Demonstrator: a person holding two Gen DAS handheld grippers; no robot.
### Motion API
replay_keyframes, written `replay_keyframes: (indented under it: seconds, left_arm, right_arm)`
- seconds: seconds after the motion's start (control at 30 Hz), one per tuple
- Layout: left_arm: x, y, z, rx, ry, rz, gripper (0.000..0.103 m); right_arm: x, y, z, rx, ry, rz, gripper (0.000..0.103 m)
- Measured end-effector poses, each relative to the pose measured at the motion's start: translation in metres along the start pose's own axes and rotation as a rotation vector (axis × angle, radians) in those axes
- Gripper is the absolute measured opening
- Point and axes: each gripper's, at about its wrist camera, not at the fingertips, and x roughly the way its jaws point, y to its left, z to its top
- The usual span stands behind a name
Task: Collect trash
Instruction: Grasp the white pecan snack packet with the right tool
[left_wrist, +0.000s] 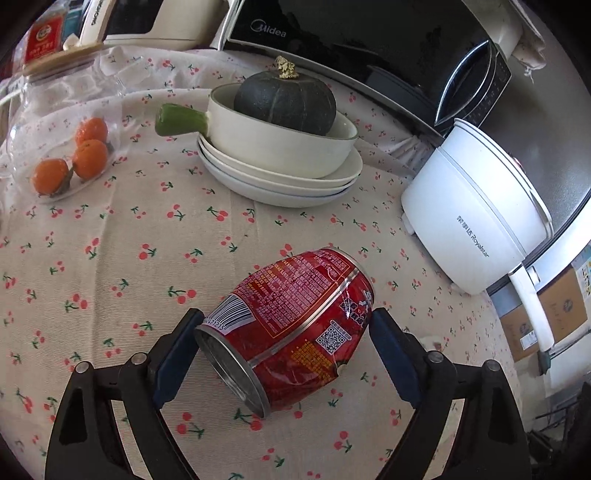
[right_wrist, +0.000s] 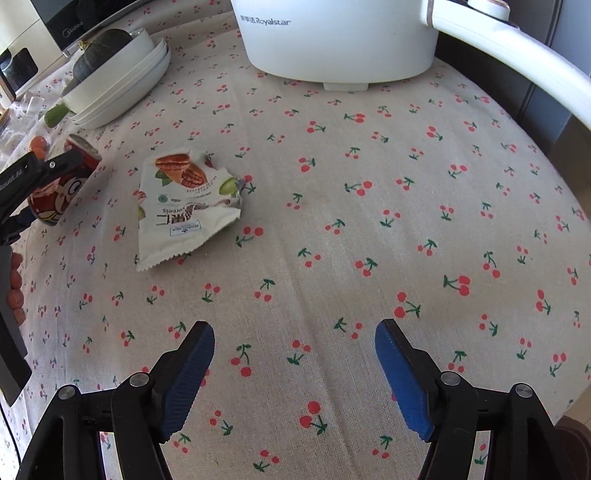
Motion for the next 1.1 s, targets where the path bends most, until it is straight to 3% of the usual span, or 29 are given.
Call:
replay_keyframes:
  seconds: [0.13,0.3,0.47,0.53,0.63,0.77,1.1]
  left_arm:
    - [-0.022,0.006,-0.003,0.085,0.012,0.028,0.092]
    - [-0.039,0.015,-0.008,0.148,0.030,0.049,0.092]
    - [-0.043,0.029,-0.011,0.144,0.055,0.048,0.092]
    - [-0.042,0.034,-0.011,0.136,0.064,0.047,0.092]
    - [-0.045,0.040,-0.012,0.137,0.068,0.053,0.092]
    - [-0.054,0.042,-0.015,0.131,0.070,0.053,0.092]
    - [-0.118,0.004,-0.035,0.206,0.032,0.037,0.092]
  right_arm:
    - [0.003,0.015,0.014,-0.027,-0.025,0.024,0.079]
    - [0.019,0.051,0.035,-0.117,-0.047,0.071,0.092]
    - [0.054,0.070,0.060,-0.166,0.008,0.011,0.097]
    - [0.067,0.068,0.065,-0.154,0.021,-0.014,0.096]
    - [0.071,0.070,0.064,-0.161,0.013,-0.048,0.082]
    - [0.060,0.070,0.057,-0.164,0.024,-0.024,0.065]
    - [-0.016,0.049,0.003,-0.176,-0.010,-0.019,0.063]
